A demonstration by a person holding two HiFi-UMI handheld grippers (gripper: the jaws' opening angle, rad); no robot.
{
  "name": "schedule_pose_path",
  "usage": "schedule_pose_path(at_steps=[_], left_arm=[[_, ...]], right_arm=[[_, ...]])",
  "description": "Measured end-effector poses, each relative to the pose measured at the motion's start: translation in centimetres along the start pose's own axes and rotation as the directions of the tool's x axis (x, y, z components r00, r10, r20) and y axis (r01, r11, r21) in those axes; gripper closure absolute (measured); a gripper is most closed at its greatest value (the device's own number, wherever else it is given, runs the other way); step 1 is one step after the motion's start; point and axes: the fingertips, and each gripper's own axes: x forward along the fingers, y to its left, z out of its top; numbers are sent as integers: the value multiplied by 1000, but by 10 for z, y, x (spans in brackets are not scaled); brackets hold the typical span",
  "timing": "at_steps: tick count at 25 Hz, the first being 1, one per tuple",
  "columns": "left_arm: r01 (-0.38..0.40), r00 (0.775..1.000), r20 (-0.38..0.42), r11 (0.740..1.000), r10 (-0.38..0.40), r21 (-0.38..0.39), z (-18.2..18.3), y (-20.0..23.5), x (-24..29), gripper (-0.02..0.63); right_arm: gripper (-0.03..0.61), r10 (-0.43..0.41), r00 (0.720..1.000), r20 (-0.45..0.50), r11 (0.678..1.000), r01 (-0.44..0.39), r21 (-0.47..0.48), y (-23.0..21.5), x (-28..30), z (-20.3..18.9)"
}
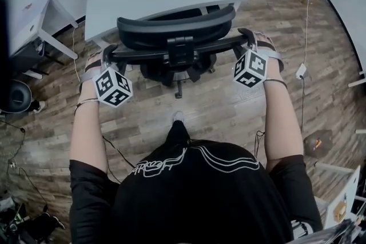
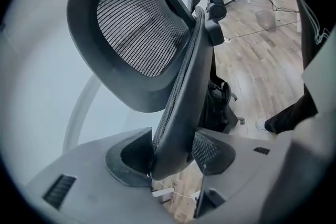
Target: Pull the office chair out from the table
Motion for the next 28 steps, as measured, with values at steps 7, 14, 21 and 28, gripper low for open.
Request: schedule_pose_path(at_steps=[7, 14, 21, 28], left_arm=[[-6, 1000, -21, 1000, 5, -30, -1, 1, -6, 410], [-22, 1000, -23, 999, 21, -45, 1, 3, -20, 410], [-55, 997, -54, 997, 52, -47, -3, -35, -49, 410], [-84, 995, -65, 995, 81, -50, -6, -71, -90, 410]], right_arm=[[341, 0, 1000, 10, 1000, 0, -9, -2, -6, 2], [341, 14, 1000, 3, 1000, -14, -10, -6, -17, 5], [341, -7, 1000, 19, 1000, 7, -9, 26, -48, -7], [341, -11, 1000, 29, 1000, 11, -12, 57, -88, -17]])
